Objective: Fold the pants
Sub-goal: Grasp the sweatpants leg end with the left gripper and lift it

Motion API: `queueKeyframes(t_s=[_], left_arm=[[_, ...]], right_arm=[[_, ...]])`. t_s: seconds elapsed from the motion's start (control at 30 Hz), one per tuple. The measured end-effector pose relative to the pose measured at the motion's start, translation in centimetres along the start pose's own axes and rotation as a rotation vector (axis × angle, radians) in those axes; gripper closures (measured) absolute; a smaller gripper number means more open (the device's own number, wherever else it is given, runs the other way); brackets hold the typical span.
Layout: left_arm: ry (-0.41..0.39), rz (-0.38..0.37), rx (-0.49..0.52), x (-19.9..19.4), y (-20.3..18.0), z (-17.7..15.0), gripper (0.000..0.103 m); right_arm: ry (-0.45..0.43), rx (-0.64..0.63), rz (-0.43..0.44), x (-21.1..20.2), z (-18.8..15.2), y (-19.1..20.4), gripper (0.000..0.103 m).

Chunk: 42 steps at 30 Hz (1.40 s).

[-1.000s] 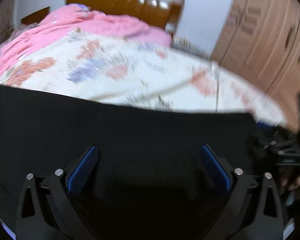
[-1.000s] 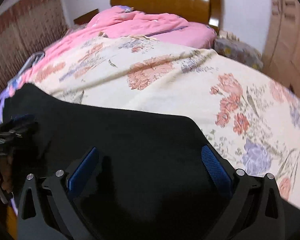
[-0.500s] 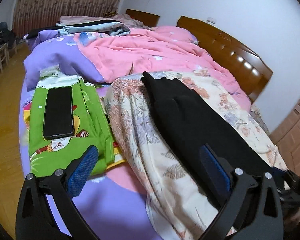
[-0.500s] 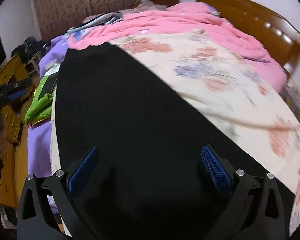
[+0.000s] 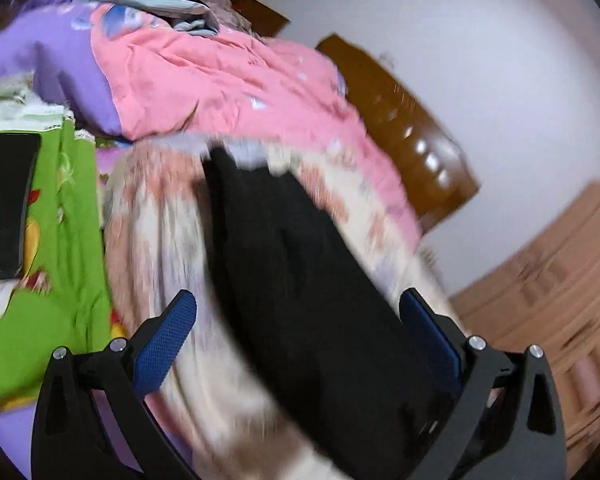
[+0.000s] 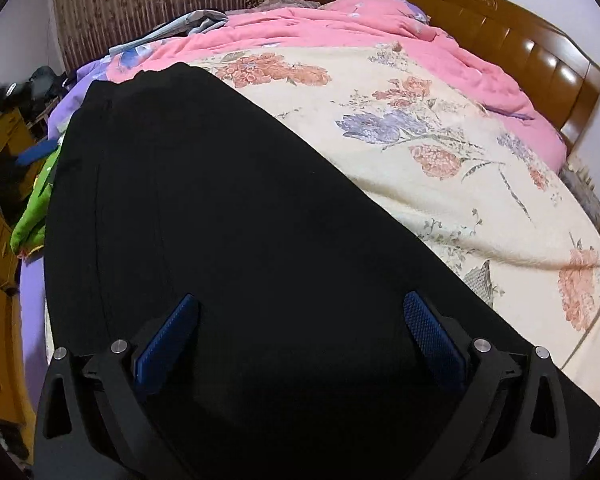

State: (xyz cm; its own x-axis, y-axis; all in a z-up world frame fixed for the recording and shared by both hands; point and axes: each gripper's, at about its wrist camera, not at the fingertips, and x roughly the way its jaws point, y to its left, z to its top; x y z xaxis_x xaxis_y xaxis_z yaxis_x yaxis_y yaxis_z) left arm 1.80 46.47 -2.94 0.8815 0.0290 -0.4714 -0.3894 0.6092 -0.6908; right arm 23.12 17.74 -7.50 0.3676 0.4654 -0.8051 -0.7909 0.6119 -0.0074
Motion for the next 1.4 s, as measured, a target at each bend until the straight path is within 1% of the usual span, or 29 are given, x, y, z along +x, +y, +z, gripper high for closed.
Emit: queueKeyframes(t_s=[0.03, 0.13, 0.17, 0.2, 0.27, 0.3, 0.37, 0.4, 0.47, 0.5, 0.53, 0.63, 0.67, 0.73, 0.77, 0.8, 0.83, 0.9, 1.0, 1.03, 1.07, 1.2, 1.27, 1.3, 1.37, 1.4], left_arm=[[-0.009, -0.028, -0.029, 0.3, 0.7, 1.0, 0.003], [-0.002, -0.054, -0.078, 1.5, 2.1, 3.4, 0.003], [0.002, -0.043, -0.087, 1.9, 2.5, 3.9, 0.003], [0.006, -0.035, -0.092, 2.2, 2.9, 4.2, 0.009], [0.03, -0.06, -0.127, 3.2, 3.9, 4.8, 0.014], [0.038, -0.061, -0.139, 3.5, 4.4, 5.0, 0.019], [0.047, -0.067, -0.143, 4.3, 5.0, 5.6, 0.023], [0.046, -0.069, -0.135, 4.5, 5.0, 5.8, 0.028], [0.045, -0.052, -0.118, 4.8, 5.0, 6.3, 0.043], [0.043, -0.05, -0.114, 4.9, 5.0, 6.4, 0.059], [0.053, -0.052, -0.116, 5.1, 5.1, 6.6, 0.067], [0.074, -0.049, -0.126, 6.2, 5.7, 6.7, 0.066], [0.076, -0.049, -0.122, 6.4, 5.9, 6.7, 0.065], [0.081, -0.047, -0.107, 6.7, 5.8, 6.6, 0.065], [0.079, -0.047, -0.104, 6.8, 5.8, 6.5, 0.068], [0.08, -0.043, -0.095, 6.9, 5.7, 6.5, 0.082], [0.082, -0.035, -0.078, 6.9, 5.4, 6.5, 0.085], [0.051, -0.014, -0.045, 6.4, 4.6, 6.3, 0.09], [-0.033, 0.016, 0.059, 4.7, 1.5, 6.1, 0.091], [-0.053, 0.018, 0.074, 4.3, 0.5, 6.3, 0.091], [-0.058, 0.014, 0.068, 4.2, 0.2, 6.7, 0.091], [-0.041, 0.061, 0.043, 4.7, 0.7, 7.4, 0.092], [-0.043, 0.096, 0.076, 4.5, -0.2, 7.0, 0.092], [-0.052, 0.103, 0.104, 4.1, -1.2, 6.8, 0.092], [-0.074, 0.091, 0.154, 3.0, -3.3, 6.7, 0.092], [-0.089, 0.093, 0.198, 2.4, -4.9, 6.8, 0.092]], right_arm=[[-0.002, 0.004, 0.007, 0.0, 0.0, -0.1, 0.004], [-0.002, 0.0, 0.001, 0.1, 0.1, -0.1, 0.004], [-0.002, -0.002, -0.002, 0.0, 0.0, 0.0, 0.004], [-0.003, -0.001, -0.001, -0.1, 0.0, 0.0, 0.004], [-0.003, -0.001, 0.0, -0.1, 0.0, 0.0, 0.004], [-0.003, -0.001, -0.001, -0.1, 0.0, 0.0, 0.004], [-0.003, -0.001, 0.0, -0.1, 0.0, -0.1, 0.004], [-0.003, -0.001, 0.0, -0.1, 0.0, 0.0, 0.004], [-0.003, -0.002, -0.001, -0.1, 0.0, 0.0, 0.004], [-0.003, -0.002, -0.001, -0.1, 0.0, -0.1, 0.004], [-0.003, -0.003, -0.002, -0.1, 0.0, 0.0, 0.004], [-0.004, -0.003, -0.002, -0.1, -0.1, -0.1, 0.004], [-0.004, -0.003, -0.002, -0.1, -0.1, -0.1, 0.004], [-0.004, -0.003, -0.001, -0.1, -0.1, -0.1, 0.004], [-0.004, -0.003, 0.0, -0.1, -0.1, -0.1, 0.004], [-0.005, -0.002, 0.001, -0.1, -0.1, -0.1, 0.004], [-0.005, -0.002, 0.001, -0.1, 0.0, -0.1, 0.004], [-0.005, -0.001, 0.002, -0.1, 0.0, 0.0, 0.004], [-0.005, 0.004, 0.006, -0.1, 0.0, -0.1, 0.004], [-0.004, 0.006, 0.007, 0.0, 0.1, -0.1, 0.004], [-0.004, 0.01, 0.009, 0.0, 0.1, -0.2, 0.004], [-0.005, 0.016, 0.014, 0.0, 0.1, -0.2, 0.004], [-0.004, 0.015, 0.013, 0.0, 0.1, -0.2, 0.004], [-0.003, 0.013, 0.011, 0.0, 0.1, -0.2, 0.004], [-0.001, 0.008, 0.003, 0.0, 0.1, -0.1, 0.004], [0.0, 0.004, -0.005, 0.0, 0.1, 0.1, 0.004]])
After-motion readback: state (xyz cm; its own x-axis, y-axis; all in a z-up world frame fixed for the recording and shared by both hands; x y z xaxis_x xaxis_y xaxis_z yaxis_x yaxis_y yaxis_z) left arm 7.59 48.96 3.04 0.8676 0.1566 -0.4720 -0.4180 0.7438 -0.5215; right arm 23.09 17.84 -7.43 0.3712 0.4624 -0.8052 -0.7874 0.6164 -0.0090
